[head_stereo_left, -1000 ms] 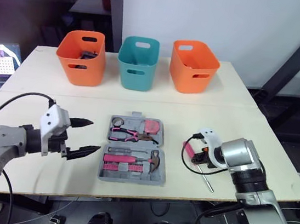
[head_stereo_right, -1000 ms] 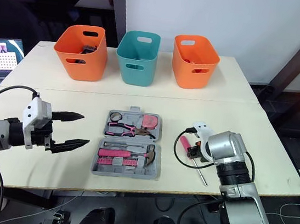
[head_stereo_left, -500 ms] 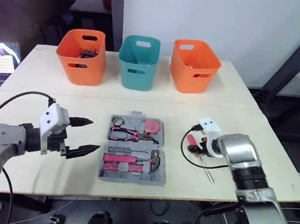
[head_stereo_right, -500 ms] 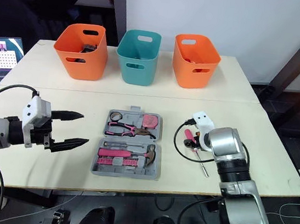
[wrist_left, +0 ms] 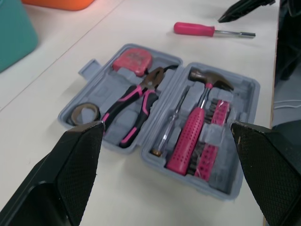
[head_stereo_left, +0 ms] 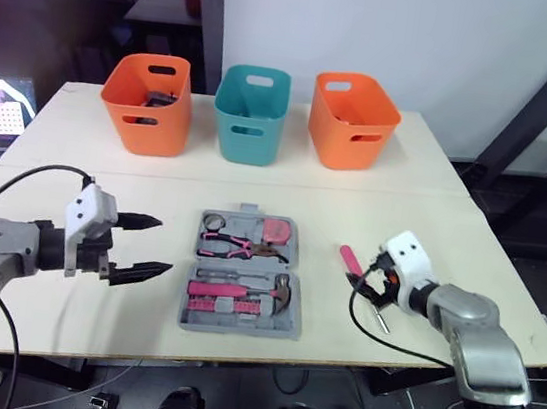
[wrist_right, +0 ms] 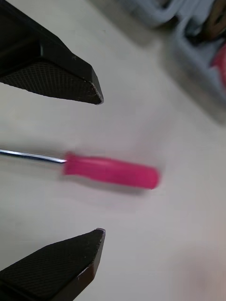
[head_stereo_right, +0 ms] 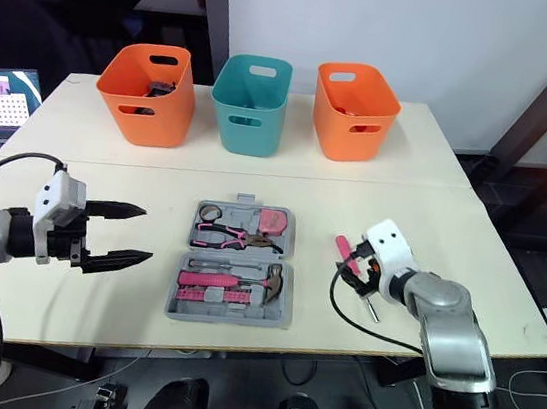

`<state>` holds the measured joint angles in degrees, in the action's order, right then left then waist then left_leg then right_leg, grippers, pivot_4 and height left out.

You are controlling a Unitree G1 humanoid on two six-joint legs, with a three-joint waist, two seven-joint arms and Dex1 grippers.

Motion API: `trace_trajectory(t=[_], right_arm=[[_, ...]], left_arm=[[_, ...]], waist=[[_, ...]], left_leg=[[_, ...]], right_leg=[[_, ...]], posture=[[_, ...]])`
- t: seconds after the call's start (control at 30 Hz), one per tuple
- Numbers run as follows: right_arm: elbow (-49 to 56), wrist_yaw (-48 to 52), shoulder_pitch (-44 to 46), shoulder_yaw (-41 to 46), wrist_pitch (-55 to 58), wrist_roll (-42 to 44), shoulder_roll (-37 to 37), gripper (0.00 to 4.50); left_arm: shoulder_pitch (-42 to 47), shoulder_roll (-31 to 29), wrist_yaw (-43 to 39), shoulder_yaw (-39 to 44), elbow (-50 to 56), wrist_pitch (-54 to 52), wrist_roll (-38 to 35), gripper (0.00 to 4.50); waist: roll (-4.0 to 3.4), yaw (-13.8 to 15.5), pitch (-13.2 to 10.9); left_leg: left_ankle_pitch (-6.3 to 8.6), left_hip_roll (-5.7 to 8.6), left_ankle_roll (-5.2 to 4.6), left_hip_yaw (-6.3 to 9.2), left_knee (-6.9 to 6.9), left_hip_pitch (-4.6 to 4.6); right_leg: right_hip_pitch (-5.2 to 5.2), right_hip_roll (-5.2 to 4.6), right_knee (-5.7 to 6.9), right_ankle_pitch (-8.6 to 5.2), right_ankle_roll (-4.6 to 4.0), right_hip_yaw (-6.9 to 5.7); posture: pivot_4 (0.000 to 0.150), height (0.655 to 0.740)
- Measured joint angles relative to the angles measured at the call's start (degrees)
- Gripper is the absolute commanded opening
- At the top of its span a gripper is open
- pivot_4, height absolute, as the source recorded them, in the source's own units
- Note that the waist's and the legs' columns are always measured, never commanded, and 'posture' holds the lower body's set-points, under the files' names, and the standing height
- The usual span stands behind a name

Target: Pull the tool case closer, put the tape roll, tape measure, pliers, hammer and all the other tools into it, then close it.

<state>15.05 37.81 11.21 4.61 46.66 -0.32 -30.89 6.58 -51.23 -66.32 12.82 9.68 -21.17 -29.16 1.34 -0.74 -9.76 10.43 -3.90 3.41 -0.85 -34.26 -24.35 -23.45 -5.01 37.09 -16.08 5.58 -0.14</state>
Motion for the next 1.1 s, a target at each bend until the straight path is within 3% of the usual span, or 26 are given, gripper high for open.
trace_trajectory(t=[0.3,0.67,0.77,1.0,1.1], right_arm=[[-8.5,-6.1,-0.3,2.7,-4.3,2.5,3.7,4.49],[-16.7,-8.8,3.7,-0.9,-7.6,3.5,7.1,4.49],[-18.4,-9.3,4.4,-1.0,-7.7,4.0,7.3,3.72],[-16.4,-9.9,3.4,-1.2,-5.9,5.6,7.5,0.41],[-15.5,-9.7,2.8,-1.2,-5.4,6.3,7.3,0.39]], left_arm=[[0.7,-1.1,-1.5,-0.6,-0.8,0.5,0.9,4.50],[-1.4,-1.3,-1.2,0.0,-0.8,0.8,1.2,4.50],[-2.2,-1.4,-1.2,0.2,-0.4,0.9,1.2,4.50],[-3.1,-2.2,-1.7,1.6,-0.4,1.7,1.1,4.50],[-4.0,-2.3,-2.2,1.7,-0.6,1.7,1.1,4.50]], waist=[[0.00,-0.2,0.0],[-0.01,0.0,0.0],[-0.01,-0.1,0.0],[-0.01,-0.1,0.0],[-0.01,-0.1,0.0]], left_leg=[[0.00,-0.01,0.00,0.00,0.02,0.01],[0.00,0.00,0.00,0.00,0.01,0.00],[0.00,0.00,0.00,0.00,0.01,0.01],[0.00,-0.01,0.00,0.00,0.02,0.01],[0.00,-0.01,0.00,0.00,0.02,0.01]], right_leg=[[-0.01,0.01,0.01,0.00,0.01,0.00],[0.01,0.00,0.01,0.00,0.01,0.01],[0.01,0.00,0.01,0.00,0.00,0.01],[0.00,0.01,0.02,0.00,0.01,0.01],[0.00,0.01,0.02,0.00,0.00,0.00]], posture=[[0.150,0.7400],[0.150,0.7400],[0.150,0.7400],[0.150,0.7400],[0.150,0.7400]])
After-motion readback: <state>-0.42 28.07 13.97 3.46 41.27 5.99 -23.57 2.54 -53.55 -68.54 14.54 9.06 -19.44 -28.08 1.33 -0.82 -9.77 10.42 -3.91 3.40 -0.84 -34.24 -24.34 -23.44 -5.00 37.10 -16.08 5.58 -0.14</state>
